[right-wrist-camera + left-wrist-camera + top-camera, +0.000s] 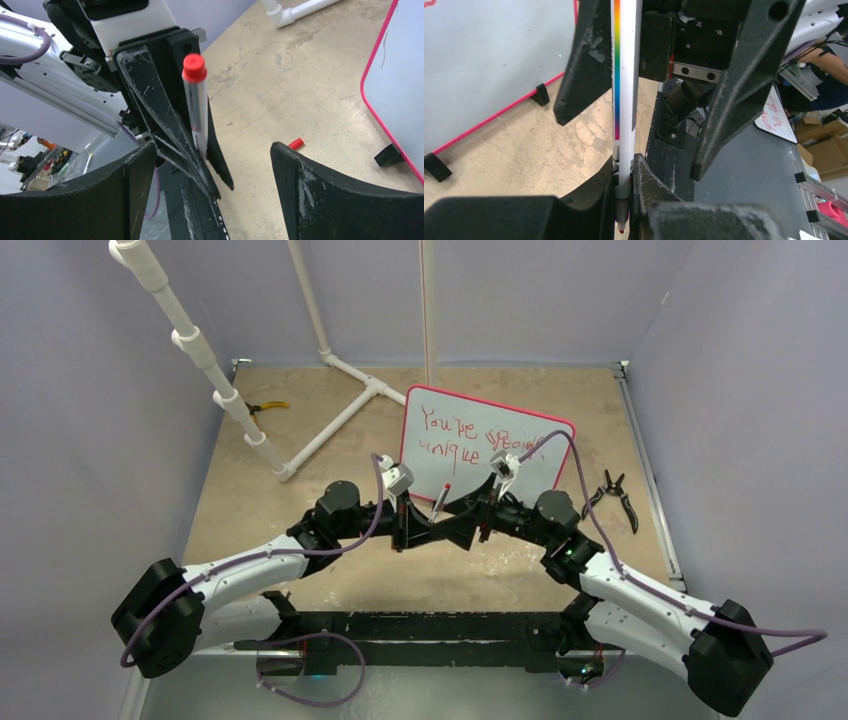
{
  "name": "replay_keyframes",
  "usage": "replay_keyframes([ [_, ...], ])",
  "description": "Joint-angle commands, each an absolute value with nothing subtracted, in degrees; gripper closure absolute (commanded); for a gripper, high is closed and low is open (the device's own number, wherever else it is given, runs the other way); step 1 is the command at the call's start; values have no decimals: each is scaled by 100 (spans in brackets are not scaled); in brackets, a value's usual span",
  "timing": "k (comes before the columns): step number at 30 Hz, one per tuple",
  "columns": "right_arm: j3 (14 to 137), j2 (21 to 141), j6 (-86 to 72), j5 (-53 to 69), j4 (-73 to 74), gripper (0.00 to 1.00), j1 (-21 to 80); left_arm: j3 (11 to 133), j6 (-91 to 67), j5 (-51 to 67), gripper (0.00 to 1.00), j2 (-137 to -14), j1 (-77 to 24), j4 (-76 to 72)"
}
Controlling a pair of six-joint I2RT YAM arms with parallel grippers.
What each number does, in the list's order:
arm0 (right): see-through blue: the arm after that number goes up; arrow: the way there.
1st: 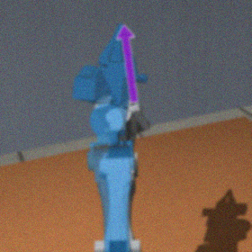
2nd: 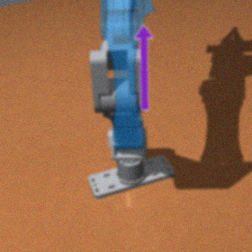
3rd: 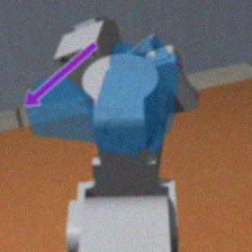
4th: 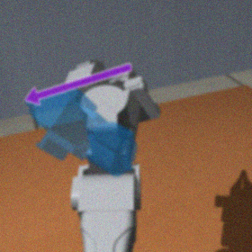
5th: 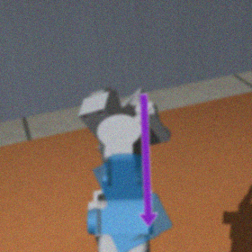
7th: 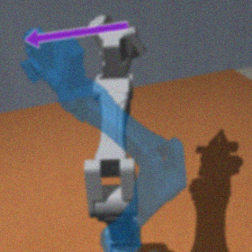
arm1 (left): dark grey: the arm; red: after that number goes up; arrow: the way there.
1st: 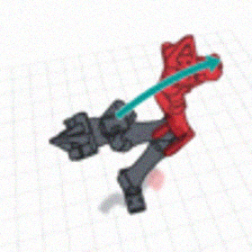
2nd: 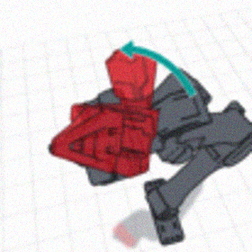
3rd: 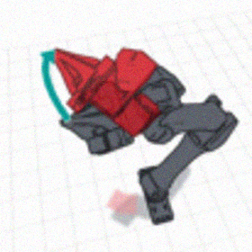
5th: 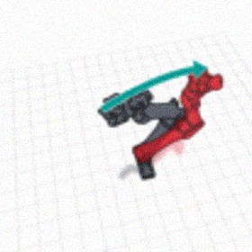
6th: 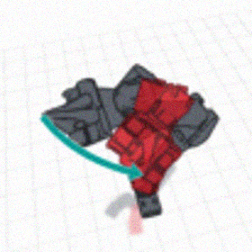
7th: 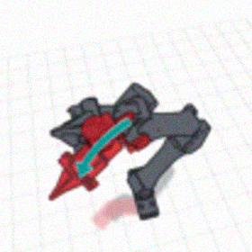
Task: Write a sentence on the whiteboard
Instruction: Adjust the whiteboard marker.
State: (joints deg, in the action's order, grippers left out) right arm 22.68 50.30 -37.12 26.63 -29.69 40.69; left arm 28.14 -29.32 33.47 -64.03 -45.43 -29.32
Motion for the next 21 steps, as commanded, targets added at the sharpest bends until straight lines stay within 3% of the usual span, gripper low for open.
replay_keyframes([
  [1,2632,5171,-3792,2847,-3589,18,4034,2770,-2992,3850,100,-6449,-4528,-3320],
  [10,2625,5346,-4014,2793,-4261,39,4034,2767,-2836,3645,100,-6403,-4537,-3037],
  [21,2555,5537,-3956,2749,-4598,92,4043,2760,-2926,3454,100,-6249,-4550,-2883],
])
